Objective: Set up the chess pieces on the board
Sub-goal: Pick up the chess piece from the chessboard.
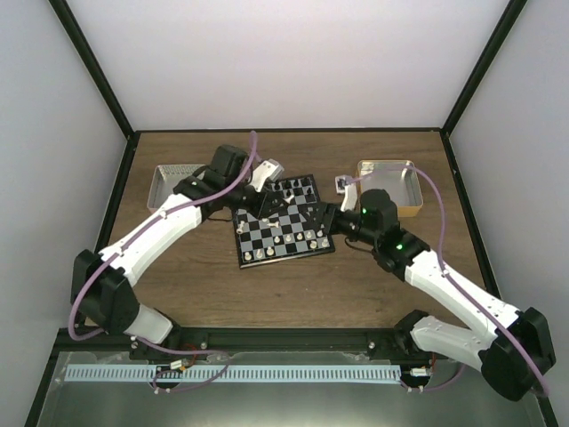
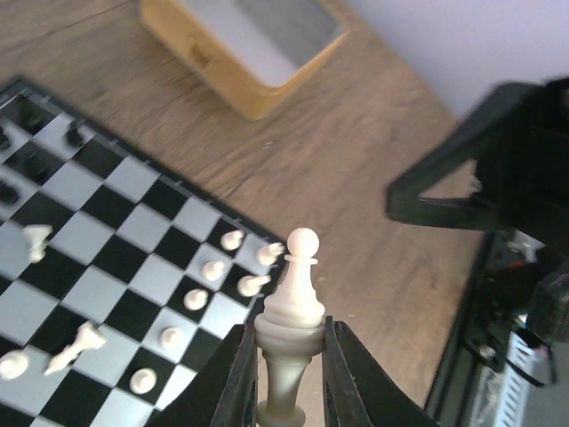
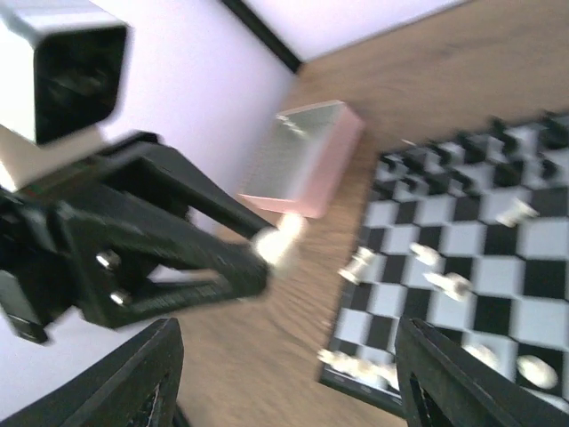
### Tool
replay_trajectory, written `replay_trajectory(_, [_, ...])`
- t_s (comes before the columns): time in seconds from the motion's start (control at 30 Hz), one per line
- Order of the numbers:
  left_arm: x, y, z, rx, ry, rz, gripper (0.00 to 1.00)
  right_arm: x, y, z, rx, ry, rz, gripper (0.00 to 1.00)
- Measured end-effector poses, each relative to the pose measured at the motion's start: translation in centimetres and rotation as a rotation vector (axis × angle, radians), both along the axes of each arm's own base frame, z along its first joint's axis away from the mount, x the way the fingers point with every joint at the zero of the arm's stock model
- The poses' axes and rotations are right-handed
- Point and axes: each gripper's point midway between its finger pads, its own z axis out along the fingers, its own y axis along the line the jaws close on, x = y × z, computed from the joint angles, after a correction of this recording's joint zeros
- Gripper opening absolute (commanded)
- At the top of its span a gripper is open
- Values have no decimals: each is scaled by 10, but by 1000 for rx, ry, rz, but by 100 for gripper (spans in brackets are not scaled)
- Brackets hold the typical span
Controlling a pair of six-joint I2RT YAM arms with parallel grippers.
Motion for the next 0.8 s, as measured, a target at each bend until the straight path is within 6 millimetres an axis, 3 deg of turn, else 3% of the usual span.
replay_trajectory(0.17, [-25,-8,33,-103,-66,-144,19,-2,26,54,116,-57,130,63])
replay_trajectory(0.3, [-40,-10,41,-145,-83,-218,19,-1,34,70,152,-53,162,58])
replay_trajectory(0.6, [-56,-7,49,-178,-108,-276,19,-5,36,63,139,6,184,52])
replay_trajectory(0.8, [-58,-7,47,-181,-106,-286,19,-15,39,62,142,21,234,40])
